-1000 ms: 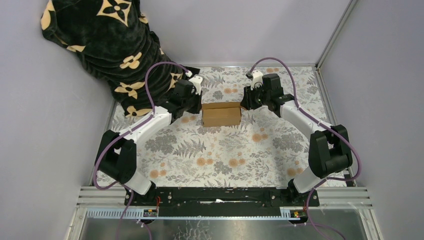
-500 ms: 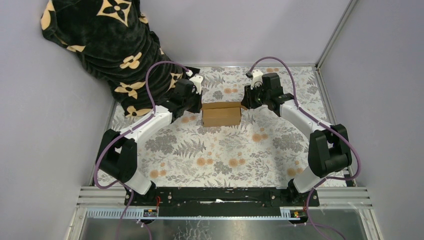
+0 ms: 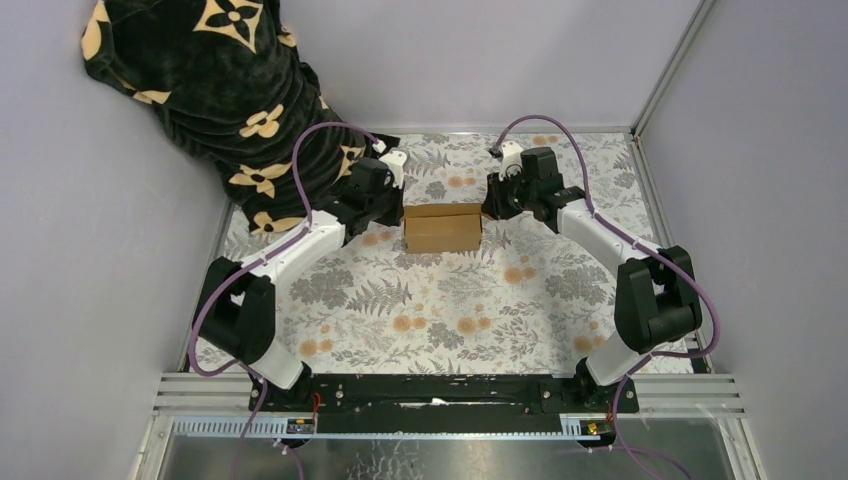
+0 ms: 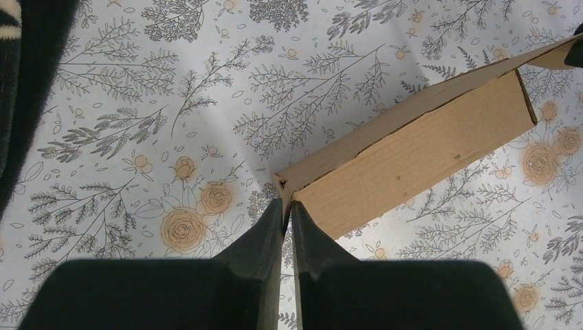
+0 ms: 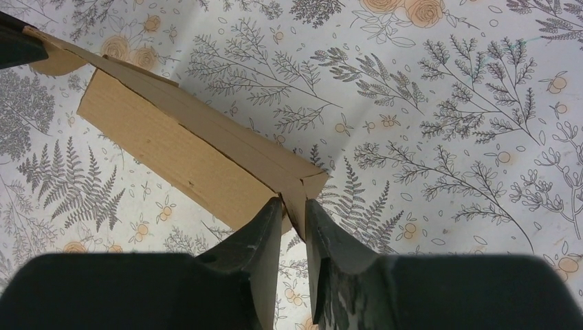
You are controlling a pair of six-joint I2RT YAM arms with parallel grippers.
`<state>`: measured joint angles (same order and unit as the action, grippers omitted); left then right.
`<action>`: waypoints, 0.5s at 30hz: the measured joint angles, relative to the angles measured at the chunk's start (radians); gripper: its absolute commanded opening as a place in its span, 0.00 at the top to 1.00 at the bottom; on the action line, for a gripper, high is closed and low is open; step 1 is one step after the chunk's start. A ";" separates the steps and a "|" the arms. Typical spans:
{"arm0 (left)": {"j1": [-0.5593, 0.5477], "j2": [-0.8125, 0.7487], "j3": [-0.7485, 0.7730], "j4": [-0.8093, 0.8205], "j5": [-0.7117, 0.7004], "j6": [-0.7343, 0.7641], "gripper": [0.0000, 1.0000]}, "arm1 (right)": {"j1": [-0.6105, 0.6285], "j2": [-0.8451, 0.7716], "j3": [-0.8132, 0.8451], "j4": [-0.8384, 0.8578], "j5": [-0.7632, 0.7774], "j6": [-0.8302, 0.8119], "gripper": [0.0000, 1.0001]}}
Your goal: Fold the paper box
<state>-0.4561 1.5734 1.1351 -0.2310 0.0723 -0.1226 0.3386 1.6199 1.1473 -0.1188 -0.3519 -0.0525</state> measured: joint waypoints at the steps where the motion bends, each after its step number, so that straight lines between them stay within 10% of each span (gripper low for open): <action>1: 0.000 0.002 0.001 -0.001 0.000 -0.001 0.87 | 0.000 0.000 0.000 -0.002 0.001 0.000 0.75; 15: -0.002 0.007 0.017 -0.006 -0.002 -0.006 0.89 | 0.006 0.000 0.000 -0.004 0.004 -0.004 0.91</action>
<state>-0.4580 1.5803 1.1519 -0.2371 0.0708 -0.1291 0.3450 1.6199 1.1473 -0.1230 -0.3477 -0.0566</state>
